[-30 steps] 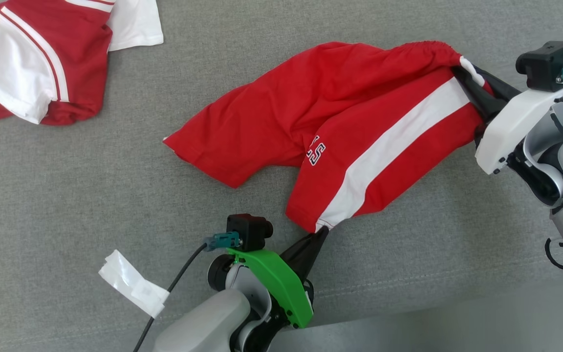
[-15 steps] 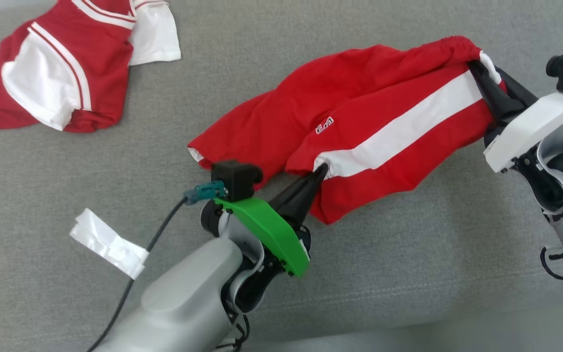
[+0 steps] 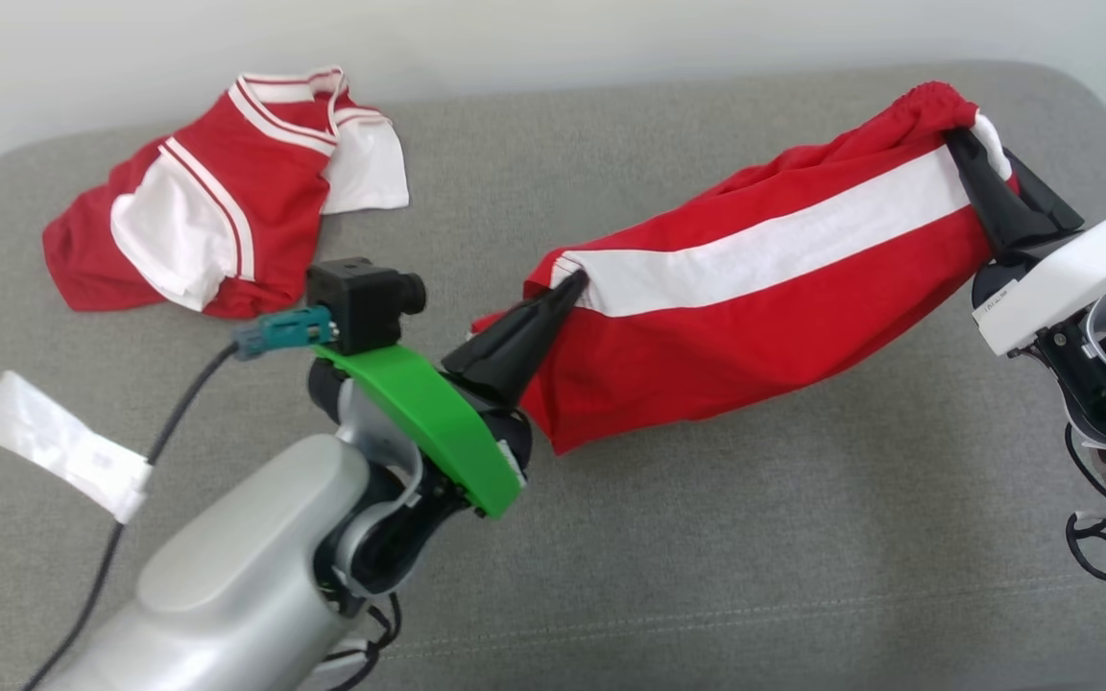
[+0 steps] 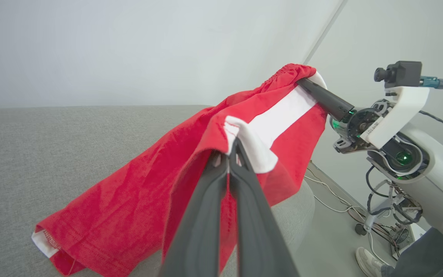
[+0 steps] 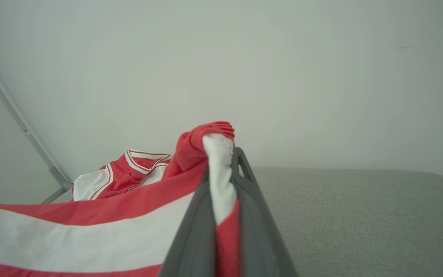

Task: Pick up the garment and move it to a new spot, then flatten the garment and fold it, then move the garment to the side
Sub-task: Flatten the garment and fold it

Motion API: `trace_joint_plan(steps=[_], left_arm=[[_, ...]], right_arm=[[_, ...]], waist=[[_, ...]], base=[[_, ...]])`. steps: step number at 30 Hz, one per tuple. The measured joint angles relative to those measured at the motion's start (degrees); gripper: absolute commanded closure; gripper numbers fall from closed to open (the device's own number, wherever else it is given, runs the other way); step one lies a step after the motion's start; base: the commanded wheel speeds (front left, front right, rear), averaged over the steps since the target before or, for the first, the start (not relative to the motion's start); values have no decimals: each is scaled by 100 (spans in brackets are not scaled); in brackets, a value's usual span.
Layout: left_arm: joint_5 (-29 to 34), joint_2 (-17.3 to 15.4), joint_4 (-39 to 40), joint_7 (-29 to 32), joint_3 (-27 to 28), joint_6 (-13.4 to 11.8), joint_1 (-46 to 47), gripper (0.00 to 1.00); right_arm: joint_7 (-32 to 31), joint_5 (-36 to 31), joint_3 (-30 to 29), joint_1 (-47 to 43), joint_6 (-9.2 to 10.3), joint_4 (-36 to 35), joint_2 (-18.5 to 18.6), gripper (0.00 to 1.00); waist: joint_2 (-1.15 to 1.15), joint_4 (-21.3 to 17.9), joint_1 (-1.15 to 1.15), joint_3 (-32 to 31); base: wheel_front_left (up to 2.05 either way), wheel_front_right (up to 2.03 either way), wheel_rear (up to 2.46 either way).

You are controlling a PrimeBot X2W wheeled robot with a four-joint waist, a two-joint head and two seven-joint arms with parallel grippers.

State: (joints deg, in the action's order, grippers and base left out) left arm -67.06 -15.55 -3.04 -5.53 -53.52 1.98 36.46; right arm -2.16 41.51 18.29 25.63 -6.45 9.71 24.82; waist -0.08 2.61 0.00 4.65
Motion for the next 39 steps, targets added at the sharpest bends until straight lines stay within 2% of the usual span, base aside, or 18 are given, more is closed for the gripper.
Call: trace_joint_plan(steps=[4,9,13,20,21,25,28,36,39], left_arm=[[-133,-299,372,255,175,-156,3,100],[-328,-715,654,664,391,-413,210,100],[-366,-869,965,956,546,-614,534,100],[-613,-1103,1466,1371,725,-759,634,100],[-613,-1103,1466,1371,725,-759,634,100],[-642,-1270,1527,1604,920,-813,936,100],[-581,-1411,1422,1664,1149,-858,1339,100],[-193,-1362,481,1731,1535,-858,2402,100],[30,-1100,89,1581,1649,-857,2861,100]], right_arm=[[-255,300,-67,-59,60,-160,-54,100],[-742,623,-181,-22,293,-202,-96,100],[-1091,878,-318,46,485,-446,-85,100],[-1582,1152,-517,270,918,-891,-78,100],[-1582,1152,-517,270,918,-891,-78,100],[-1875,1346,-668,567,1191,-1017,-107,100],[-2029,1446,-773,988,1269,-1018,-158,100],[-2087,1281,-899,2292,1319,-521,-586,100],[-1761,967,-1055,2878,1319,-272,-799,100]], waist=[[0,-3,0,-214],[0,-90,0,-377],[0,-189,0,-413],[0,-258,0,-229],[0,-258,0,-229],[0,-278,0,-29],[0,-281,0,162],[0,-217,0,747],[0,-161,0,980]], base=[[0,0,0],[0,0,0],[0,0,0],[0,0,0],[0,0,0],[0,0,0],[0,0,0],[0,0,0],[0,0,0]])
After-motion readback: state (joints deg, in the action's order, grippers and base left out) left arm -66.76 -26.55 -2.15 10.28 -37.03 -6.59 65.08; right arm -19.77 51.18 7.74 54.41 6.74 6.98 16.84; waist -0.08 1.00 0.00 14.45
